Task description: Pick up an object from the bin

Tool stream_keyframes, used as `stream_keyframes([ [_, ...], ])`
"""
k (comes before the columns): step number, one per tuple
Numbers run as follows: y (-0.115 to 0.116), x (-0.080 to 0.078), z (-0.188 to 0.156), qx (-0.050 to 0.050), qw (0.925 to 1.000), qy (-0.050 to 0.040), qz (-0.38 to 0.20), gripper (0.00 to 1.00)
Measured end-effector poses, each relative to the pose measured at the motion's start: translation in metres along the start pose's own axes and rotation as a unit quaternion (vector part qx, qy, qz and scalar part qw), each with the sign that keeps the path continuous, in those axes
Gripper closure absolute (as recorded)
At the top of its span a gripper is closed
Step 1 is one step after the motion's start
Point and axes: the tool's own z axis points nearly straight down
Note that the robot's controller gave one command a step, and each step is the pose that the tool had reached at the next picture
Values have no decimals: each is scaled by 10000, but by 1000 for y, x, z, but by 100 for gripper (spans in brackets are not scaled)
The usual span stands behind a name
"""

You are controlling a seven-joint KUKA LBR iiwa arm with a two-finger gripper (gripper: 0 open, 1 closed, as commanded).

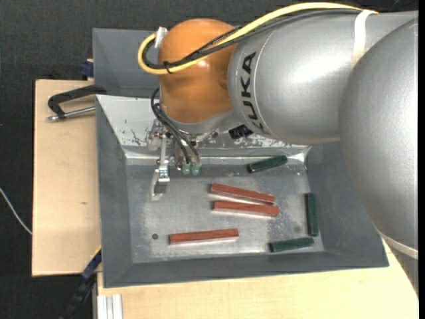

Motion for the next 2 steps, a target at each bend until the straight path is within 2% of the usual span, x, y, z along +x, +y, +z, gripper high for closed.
stream_keyframes([
  [1,0,0,0,0,10000,0,1,0],
  [2,-26,22,30,-21,9980,-53,-637,0],
])
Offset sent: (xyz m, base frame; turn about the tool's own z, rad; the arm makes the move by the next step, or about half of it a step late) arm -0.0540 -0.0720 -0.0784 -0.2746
